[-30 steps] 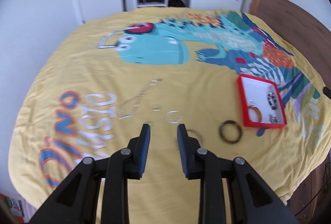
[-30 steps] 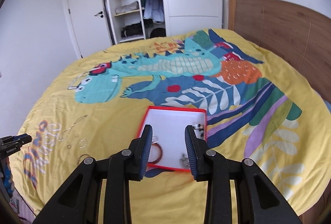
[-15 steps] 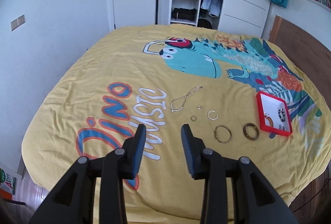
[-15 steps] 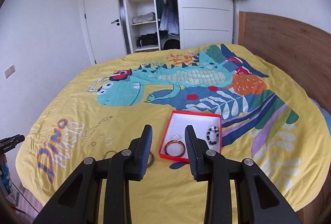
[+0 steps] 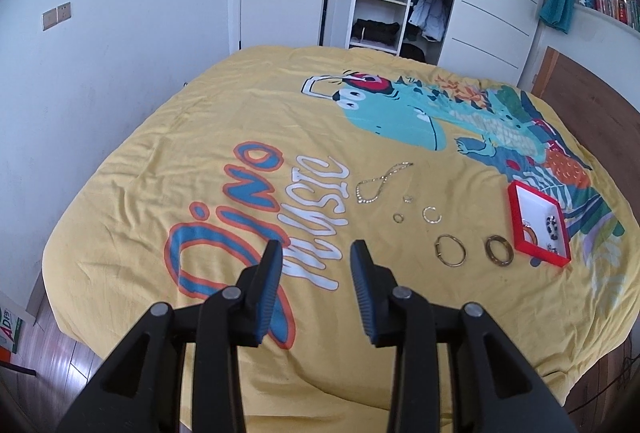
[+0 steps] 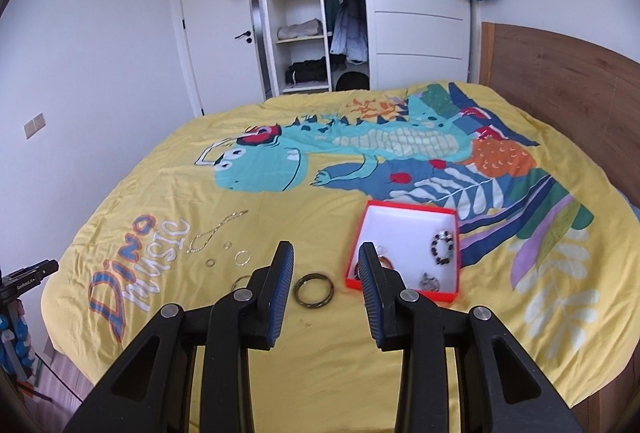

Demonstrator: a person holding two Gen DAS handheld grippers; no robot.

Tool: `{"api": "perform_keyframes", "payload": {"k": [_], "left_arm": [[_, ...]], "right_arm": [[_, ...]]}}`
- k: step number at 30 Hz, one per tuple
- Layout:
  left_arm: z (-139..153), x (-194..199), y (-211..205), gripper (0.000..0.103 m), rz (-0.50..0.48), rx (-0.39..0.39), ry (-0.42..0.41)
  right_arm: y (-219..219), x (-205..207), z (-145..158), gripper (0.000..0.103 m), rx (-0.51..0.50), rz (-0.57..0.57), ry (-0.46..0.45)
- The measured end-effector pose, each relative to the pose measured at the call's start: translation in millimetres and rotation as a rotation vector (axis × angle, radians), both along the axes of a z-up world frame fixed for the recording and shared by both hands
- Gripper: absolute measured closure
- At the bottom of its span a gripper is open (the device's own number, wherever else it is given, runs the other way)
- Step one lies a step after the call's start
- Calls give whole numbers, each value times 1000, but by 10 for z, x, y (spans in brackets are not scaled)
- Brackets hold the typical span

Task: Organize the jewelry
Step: 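Withdraw both tools from the red box back over the bedspread, then grasp the silver chain necklace with the left tool while the right tool grasps a small silver ring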

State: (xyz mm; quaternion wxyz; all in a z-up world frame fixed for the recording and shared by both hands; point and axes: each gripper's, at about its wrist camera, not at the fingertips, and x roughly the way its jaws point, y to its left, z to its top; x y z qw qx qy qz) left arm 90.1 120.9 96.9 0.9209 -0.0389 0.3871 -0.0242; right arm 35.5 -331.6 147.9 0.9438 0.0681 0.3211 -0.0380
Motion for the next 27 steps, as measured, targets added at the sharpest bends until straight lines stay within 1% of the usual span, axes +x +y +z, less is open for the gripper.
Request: {"api": "perform_keyframes", "payload": {"k": [6, 9, 13, 16, 27], "left_arm": [[-178, 75, 30, 69, 17, -14, 25], [-297, 158, 33, 69, 18, -29, 52], [-437, 278, 15, 69, 16, -13, 86], [-528, 354, 14, 70, 16, -16, 106], [-775, 597, -96, 69, -7, -15, 148]], "right_arm": [[113, 113, -183, 70, 19, 29, 28], [150, 203, -294, 70, 24, 42, 52], [175, 323, -417, 70, 33, 52, 77], [166, 428, -521, 70, 49, 53, 97], [186, 747, -860, 70, 79, 74, 159]]}}
